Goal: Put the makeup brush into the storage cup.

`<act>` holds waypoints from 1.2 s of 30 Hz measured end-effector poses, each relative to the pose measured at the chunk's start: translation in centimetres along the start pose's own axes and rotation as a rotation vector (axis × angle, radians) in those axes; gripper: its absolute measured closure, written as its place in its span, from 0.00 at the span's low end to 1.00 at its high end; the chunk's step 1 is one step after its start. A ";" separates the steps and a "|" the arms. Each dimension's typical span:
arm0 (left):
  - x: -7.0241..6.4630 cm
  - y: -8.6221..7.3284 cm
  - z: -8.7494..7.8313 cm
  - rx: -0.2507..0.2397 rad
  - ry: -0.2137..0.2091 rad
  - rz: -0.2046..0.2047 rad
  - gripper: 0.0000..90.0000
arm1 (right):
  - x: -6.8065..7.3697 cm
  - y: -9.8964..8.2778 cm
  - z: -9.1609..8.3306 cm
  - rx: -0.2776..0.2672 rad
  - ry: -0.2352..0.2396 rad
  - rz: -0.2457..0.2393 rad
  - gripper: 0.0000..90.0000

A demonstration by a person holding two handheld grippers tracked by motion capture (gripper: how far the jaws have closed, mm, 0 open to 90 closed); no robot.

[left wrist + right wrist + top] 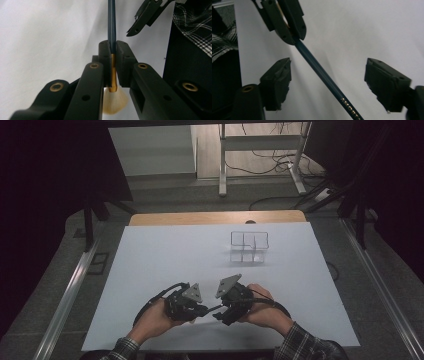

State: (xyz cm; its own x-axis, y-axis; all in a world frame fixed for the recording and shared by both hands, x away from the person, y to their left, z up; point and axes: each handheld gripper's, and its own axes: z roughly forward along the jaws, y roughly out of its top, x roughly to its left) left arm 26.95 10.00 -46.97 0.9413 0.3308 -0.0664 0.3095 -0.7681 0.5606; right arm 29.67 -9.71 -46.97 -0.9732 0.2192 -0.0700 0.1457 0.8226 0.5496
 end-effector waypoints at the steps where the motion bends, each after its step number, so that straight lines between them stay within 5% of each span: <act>1: 0.0 0.0 0.0 0.000 0.000 0.000 0.93 | 0.0 0.0 0.0 0.000 0.000 0.000 0.28; 9: -0.2 0.2 0.3 0.021 -0.014 0.020 0.93 | 0.3 0.1 0.4 0.034 0.037 -0.063 0.42; 13: -0.3 0.2 0.4 0.032 -0.019 0.031 0.93 | 0.5 0.2 0.3 0.052 0.055 -0.086 0.60; 21: -0.4 0.2 0.5 0.039 -0.027 0.048 0.93 | 0.6 0.1 0.3 0.058 0.077 -0.125 0.78; 23: -0.5 0.2 0.5 0.036 -0.026 0.053 0.92 | 0.7 0.2 0.4 0.073 0.088 -0.140 0.83; 24: -0.5 0.2 0.4 0.032 -0.017 0.053 0.89 | 0.8 0.1 0.5 0.100 0.130 -0.163 0.91; 27: -0.3 0.0 0.1 -0.002 0.005 0.044 0.87 | 1.1 0.2 0.5 0.110 0.135 -0.179 0.93; 31: 0.0 -0.3 -0.6 -0.054 0.056 0.026 0.69 | 0.7 0.2 0.2 0.102 0.143 -0.147 0.94; 32: 0.1 -0.4 -0.9 -0.089 0.068 -0.006 0.59 | 0.4 0.0 0.2 0.110 0.141 -0.122 0.94; 36: 0.5 -0.7 -1.3 -0.106 0.090 -0.032 0.41 | -0.1 -0.2 0.1 0.085 0.133 -0.073 0.93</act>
State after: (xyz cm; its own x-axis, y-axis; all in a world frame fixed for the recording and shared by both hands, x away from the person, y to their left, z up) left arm 27.02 11.39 -46.29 0.9139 0.4056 -0.0144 0.3188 -0.6955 0.6439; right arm 29.71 -9.87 -47.15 -0.9959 0.0907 0.0072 0.0832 0.8764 0.4743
